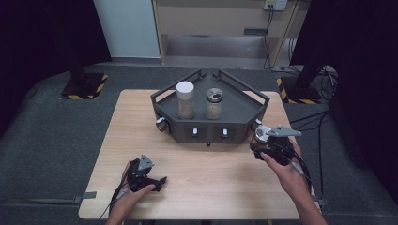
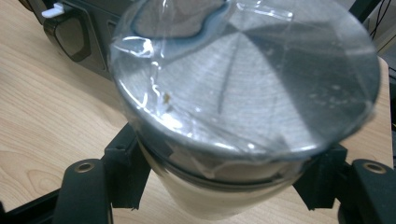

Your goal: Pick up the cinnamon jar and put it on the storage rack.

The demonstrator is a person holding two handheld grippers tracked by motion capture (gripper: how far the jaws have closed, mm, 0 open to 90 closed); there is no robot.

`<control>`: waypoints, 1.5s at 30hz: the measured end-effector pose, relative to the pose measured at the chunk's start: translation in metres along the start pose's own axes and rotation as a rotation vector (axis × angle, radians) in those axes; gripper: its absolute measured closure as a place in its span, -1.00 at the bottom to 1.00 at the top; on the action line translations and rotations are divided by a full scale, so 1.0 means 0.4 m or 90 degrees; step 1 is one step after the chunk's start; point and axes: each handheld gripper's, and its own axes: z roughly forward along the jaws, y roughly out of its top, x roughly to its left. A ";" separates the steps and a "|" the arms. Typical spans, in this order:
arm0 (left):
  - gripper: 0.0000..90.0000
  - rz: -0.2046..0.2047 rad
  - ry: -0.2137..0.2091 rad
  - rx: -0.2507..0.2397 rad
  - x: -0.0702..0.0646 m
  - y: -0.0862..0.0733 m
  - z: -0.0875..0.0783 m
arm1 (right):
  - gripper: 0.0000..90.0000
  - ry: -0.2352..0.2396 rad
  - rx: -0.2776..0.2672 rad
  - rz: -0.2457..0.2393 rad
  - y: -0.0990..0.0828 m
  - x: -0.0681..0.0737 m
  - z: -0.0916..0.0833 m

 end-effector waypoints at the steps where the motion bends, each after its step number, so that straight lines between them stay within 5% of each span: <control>1: -1.00 0.000 0.000 0.000 0.000 0.000 0.000 | -0.31 0.001 0.000 -0.001 0.004 0.000 0.000; 45: -1.00 0.000 0.000 0.001 0.000 0.000 0.000 | -0.31 0.013 -0.009 -0.028 0.167 -0.001 0.032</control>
